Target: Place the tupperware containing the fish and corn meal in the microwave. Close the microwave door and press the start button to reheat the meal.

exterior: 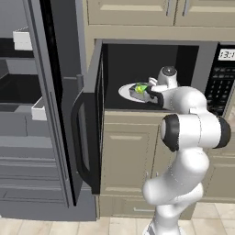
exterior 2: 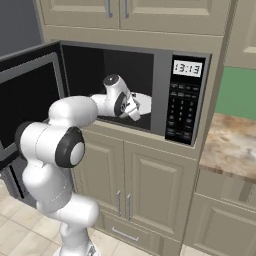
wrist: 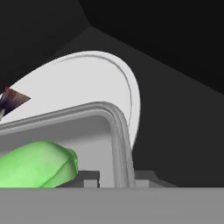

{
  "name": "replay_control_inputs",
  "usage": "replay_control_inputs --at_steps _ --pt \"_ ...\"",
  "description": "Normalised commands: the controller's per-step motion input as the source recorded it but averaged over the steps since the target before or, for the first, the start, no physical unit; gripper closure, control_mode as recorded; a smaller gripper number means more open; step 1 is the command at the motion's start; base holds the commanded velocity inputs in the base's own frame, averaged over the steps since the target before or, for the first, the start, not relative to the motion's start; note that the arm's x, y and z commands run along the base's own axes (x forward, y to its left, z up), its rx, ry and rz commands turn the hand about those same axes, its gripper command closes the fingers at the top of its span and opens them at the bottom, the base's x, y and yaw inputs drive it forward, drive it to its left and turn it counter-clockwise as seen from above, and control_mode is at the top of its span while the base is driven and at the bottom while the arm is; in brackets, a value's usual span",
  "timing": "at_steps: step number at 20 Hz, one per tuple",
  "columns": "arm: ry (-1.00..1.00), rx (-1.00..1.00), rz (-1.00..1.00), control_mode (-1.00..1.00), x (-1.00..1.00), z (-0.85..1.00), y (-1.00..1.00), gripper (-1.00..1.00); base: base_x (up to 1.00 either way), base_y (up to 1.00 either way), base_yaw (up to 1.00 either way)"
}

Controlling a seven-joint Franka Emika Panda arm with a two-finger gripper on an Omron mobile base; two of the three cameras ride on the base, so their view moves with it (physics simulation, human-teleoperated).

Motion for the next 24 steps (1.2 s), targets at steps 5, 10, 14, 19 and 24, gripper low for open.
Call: replay_control_inputs --at_steps 5,10,14,19,24 --pt "0.07 0.01 -0.02 -1.00 0.59 0.00 -0.02 1.00 0.00 0.00 0.00" --pt "0.01 0.00 -0.02 -1.00 0.49 -0.12 0.00 -1.00 0.00 0.00 0.00" --pt "-0.04 0.00 0.00 -1.00 0.01 -0.09 0.00 -1.00 0.00 0.00 0.00" --pt "-0.09 0.00 0.01 -1.00 -0.63 0.21 0.00 -1.00 0.00 0.00 0.00" --pt "-0.11 0.00 0.10 -1.00 -1.00 0.33 0.01 -1.00 0.00 0.00 0.00"
